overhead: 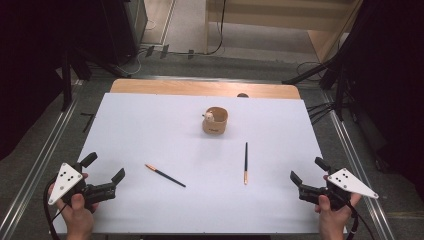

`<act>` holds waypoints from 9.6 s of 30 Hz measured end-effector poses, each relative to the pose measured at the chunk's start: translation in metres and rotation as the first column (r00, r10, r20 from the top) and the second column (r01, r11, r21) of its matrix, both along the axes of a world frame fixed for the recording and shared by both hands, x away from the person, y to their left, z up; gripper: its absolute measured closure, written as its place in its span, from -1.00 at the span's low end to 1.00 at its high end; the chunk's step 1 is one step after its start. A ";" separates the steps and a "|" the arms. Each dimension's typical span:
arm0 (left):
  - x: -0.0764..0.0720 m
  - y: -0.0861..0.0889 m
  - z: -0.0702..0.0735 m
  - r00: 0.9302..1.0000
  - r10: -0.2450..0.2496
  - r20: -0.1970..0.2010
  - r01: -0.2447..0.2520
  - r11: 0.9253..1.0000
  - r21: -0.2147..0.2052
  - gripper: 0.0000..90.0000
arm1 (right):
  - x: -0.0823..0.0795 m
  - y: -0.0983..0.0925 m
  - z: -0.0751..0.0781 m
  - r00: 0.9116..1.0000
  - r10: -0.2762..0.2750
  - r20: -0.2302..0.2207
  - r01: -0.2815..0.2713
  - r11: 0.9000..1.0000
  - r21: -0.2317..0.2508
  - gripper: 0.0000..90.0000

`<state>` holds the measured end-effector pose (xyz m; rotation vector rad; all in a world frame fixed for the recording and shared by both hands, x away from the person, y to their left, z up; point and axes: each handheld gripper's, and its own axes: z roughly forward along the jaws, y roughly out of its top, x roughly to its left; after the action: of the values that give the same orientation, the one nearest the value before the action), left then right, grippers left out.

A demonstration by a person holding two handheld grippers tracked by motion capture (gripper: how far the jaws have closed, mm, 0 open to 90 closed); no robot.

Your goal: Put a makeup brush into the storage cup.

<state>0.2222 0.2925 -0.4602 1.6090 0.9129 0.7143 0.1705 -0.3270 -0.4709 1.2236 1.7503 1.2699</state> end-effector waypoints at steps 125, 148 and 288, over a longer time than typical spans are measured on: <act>0.000 -0.022 0.002 0.998 -0.060 -0.009 0.060 0.998 0.017 -1.00 | 0.174 0.161 -0.006 0.368 -0.222 -0.903 -0.106 0.955 -0.278 0.88; 0.030 -0.072 0.016 0.986 -0.159 -0.049 0.161 0.986 0.037 -1.00 | 0.140 0.136 0.031 0.752 -0.099 -0.652 0.006 0.990 -0.143 0.88; 0.060 -0.168 0.029 0.875 -0.469 -0.122 0.468 0.883 -0.039 0.93 | 0.080 0.174 0.014 0.972 0.226 -0.065 -0.203 0.945 0.257 -0.20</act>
<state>0.2826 0.1241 -0.4312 1.7938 0.5719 0.2673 0.2502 -0.1532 -0.4572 1.2740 1.8757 1.6243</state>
